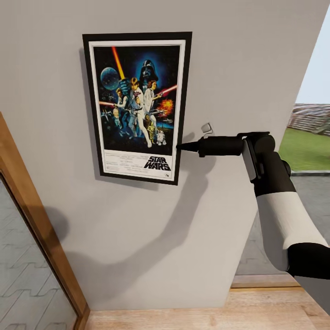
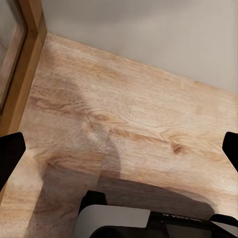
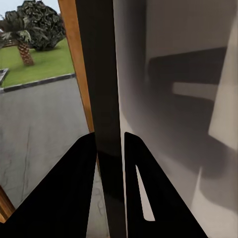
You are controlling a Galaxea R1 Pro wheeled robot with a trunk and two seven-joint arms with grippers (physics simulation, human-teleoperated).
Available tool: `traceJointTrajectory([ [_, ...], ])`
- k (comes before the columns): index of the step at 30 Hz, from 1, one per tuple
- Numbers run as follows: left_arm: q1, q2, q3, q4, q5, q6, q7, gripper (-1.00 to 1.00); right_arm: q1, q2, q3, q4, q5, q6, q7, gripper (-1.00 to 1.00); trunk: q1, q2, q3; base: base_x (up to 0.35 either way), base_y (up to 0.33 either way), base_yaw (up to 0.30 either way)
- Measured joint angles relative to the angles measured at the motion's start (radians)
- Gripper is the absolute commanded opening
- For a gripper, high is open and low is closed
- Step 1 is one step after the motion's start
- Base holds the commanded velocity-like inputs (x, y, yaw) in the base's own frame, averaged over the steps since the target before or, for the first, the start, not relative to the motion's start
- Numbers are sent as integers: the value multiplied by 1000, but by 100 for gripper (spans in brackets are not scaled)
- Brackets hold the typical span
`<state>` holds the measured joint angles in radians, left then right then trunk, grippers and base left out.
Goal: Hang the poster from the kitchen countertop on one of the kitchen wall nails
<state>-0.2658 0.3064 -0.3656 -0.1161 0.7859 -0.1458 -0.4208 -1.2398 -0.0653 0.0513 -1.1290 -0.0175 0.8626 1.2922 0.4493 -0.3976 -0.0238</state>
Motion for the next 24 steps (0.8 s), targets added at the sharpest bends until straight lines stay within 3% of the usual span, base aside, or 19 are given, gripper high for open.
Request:
traceJointTrajectory([
  [24,0,0,0,0,0,0,0,100,0,0,0,0,-1,0,0,-100,0,0,0,10,0,0],
])
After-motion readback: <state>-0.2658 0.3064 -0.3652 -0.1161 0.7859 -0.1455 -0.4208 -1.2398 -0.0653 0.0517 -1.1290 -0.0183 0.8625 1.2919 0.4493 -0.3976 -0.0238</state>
